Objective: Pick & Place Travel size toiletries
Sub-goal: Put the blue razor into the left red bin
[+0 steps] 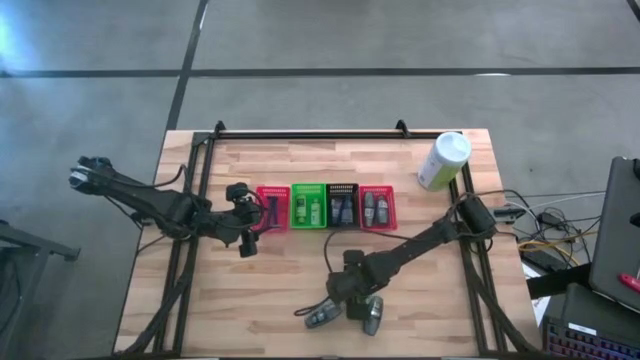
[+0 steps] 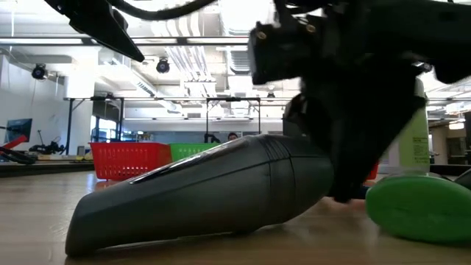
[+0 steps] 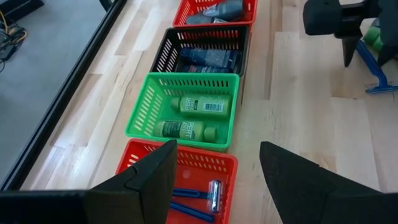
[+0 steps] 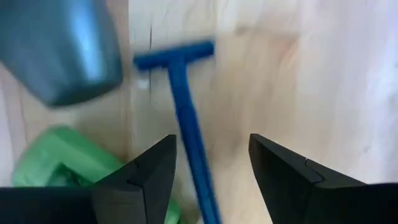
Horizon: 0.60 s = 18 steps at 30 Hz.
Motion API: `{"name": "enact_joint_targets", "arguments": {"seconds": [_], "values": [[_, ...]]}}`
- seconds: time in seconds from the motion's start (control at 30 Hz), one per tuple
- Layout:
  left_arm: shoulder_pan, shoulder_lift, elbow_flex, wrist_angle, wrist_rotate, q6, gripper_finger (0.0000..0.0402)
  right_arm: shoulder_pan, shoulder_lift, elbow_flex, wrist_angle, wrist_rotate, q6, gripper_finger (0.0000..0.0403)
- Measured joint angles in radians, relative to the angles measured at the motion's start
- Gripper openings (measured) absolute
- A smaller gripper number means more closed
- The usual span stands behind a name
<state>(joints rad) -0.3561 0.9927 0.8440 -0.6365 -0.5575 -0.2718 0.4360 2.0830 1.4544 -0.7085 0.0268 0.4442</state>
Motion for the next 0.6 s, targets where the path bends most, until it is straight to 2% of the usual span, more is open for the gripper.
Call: {"name": "enact_joint_targets", "arguments": {"seconds": [0.27, 0.6], "values": [[0.001, 0.000, 0.000, 0.000, 0.000, 0.000, 0.0234, 0.015, 0.000, -0.017, -0.001, 0.002, -0.001, 0.0211], [0.000, 0.000, -0.006, 0.000, 0.000, 0.005, 0.0234, 0.013, 0.000, 0.027, 0.043, -0.001, -0.007, 0.0180]]}}
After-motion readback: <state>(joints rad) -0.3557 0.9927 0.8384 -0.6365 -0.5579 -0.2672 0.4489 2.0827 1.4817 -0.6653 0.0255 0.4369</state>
